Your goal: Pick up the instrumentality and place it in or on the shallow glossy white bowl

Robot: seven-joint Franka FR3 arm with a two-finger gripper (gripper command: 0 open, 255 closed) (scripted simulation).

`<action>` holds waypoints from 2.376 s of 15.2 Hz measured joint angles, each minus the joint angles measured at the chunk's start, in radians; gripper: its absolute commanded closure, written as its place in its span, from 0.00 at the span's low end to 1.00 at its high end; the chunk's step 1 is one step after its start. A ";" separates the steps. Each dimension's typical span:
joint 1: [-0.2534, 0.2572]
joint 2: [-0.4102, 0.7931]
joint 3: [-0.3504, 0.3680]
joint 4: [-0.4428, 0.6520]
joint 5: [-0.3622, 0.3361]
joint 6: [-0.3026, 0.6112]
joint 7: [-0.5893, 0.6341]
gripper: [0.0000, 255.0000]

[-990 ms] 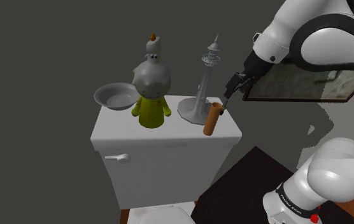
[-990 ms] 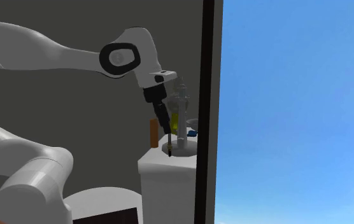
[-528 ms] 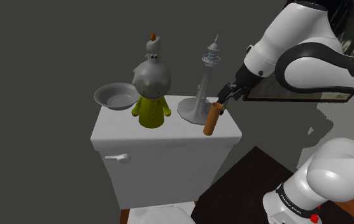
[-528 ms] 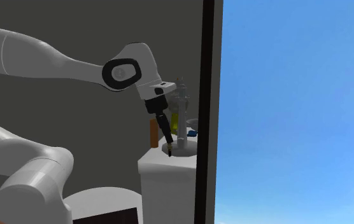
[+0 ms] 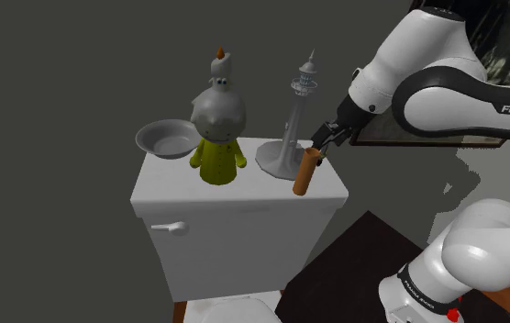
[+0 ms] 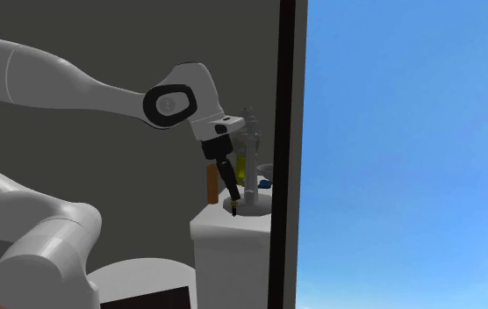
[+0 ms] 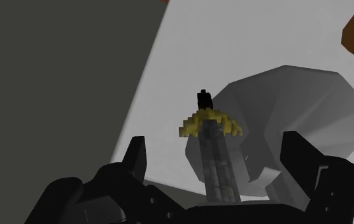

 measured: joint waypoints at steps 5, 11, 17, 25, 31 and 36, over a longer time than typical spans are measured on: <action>-0.001 -0.002 -0.001 0.001 -0.001 0.000 0.000 1.00; -0.001 -0.001 -0.002 0.007 -0.002 -0.006 -0.001 1.00; -0.007 0.004 -0.013 0.081 -0.011 -0.077 -0.004 1.00; -0.016 0.020 -0.025 0.200 -0.024 -0.179 -0.004 1.00; -0.023 0.038 -0.037 0.288 -0.033 -0.250 -0.009 1.00; -0.029 0.108 0.005 0.376 -0.031 -0.265 0.031 1.00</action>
